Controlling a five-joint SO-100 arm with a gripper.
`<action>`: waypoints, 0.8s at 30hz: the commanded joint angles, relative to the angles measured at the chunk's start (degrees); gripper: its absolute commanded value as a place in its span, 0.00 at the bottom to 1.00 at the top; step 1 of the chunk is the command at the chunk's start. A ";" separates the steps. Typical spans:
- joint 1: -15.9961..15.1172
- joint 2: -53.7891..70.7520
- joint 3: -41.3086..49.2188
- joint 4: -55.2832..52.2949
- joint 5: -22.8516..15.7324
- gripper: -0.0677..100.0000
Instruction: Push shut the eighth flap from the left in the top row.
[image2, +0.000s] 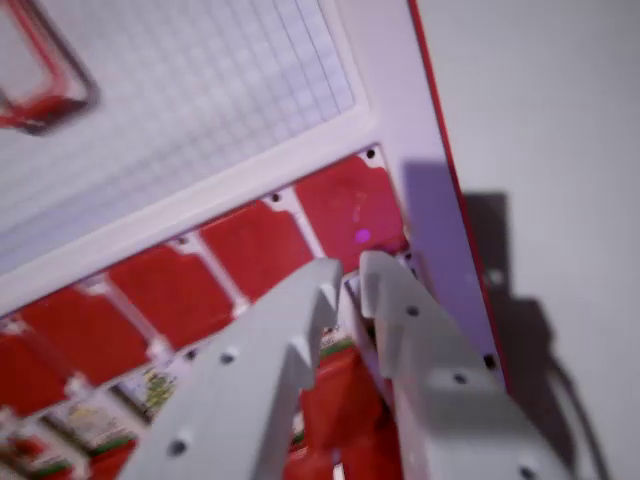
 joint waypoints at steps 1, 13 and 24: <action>-1.49 22.32 3.78 3.52 -0.44 0.02; -9.67 56.51 33.66 11.78 -5.36 0.02; -16.00 73.56 47.64 14.06 -7.65 0.02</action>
